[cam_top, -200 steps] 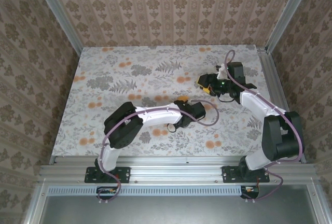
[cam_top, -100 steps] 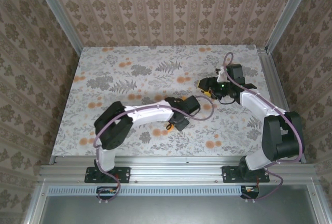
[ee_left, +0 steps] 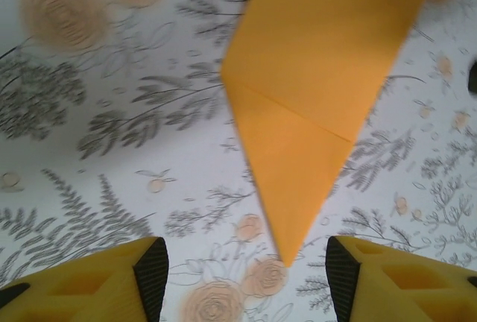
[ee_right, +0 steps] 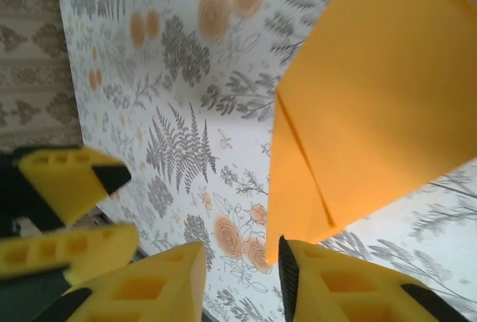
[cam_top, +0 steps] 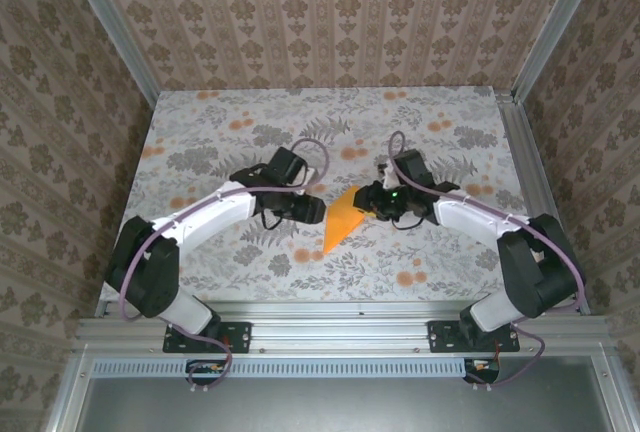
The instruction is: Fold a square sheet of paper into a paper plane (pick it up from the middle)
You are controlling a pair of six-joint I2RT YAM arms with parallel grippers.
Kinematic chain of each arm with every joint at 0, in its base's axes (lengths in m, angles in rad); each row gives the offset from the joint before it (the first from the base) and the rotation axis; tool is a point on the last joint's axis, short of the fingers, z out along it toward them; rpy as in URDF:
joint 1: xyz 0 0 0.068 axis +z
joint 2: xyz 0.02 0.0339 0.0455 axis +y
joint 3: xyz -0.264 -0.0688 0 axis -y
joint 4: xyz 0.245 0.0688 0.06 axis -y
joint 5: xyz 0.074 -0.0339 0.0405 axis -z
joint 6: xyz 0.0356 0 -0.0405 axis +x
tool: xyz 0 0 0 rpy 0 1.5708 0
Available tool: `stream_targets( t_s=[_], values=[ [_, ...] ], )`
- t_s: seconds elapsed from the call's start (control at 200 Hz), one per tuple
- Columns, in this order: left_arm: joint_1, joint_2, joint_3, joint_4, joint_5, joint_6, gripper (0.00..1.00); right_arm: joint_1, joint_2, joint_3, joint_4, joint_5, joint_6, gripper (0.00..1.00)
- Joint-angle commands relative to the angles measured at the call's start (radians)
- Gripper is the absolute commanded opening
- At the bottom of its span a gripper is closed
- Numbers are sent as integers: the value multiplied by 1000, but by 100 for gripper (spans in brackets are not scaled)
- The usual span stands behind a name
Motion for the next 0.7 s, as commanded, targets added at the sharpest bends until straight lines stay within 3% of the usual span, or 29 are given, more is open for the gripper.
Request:
stream_targets(
  t_s=[0.0, 0.26, 0.695],
  values=[
    [57, -22, -35, 64, 133, -51, 61, 56, 77, 23, 40, 58, 47, 30],
    [139, 3, -78, 134, 228, -73, 61, 124, 191, 56, 21, 116, 31, 21],
    [145, 88, -65, 167, 279, -79, 61, 126, 226, 14, 16, 155, 2, 13]
  ],
)
